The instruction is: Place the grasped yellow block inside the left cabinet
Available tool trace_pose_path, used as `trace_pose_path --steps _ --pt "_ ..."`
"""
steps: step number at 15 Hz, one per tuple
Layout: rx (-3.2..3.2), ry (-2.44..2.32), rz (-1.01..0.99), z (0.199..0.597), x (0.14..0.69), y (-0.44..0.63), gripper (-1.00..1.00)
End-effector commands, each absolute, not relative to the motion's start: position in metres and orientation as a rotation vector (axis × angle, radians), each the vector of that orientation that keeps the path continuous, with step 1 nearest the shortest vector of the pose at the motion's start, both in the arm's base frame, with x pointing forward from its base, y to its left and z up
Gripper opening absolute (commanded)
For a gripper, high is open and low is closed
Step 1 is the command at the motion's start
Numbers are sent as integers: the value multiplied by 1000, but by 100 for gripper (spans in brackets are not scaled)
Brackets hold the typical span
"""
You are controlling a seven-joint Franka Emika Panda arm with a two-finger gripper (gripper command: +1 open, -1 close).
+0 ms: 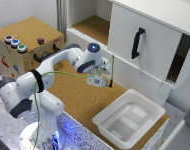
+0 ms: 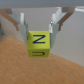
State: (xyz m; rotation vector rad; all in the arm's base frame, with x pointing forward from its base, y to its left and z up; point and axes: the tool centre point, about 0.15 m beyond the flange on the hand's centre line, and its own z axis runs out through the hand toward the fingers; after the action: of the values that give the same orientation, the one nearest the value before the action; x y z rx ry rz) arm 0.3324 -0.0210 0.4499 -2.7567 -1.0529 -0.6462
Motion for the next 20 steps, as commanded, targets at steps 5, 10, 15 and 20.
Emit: trace_pose_path --steps 5,10,15,20 --pt "-2631 -1432 -757 498 414 187 -100" --pt "-2660 -1331 -759 519 502 249 -100" --pt "-2742 -1107 -751 536 571 291 -100" --pt "-2862 -770 -739 527 626 280 -100"
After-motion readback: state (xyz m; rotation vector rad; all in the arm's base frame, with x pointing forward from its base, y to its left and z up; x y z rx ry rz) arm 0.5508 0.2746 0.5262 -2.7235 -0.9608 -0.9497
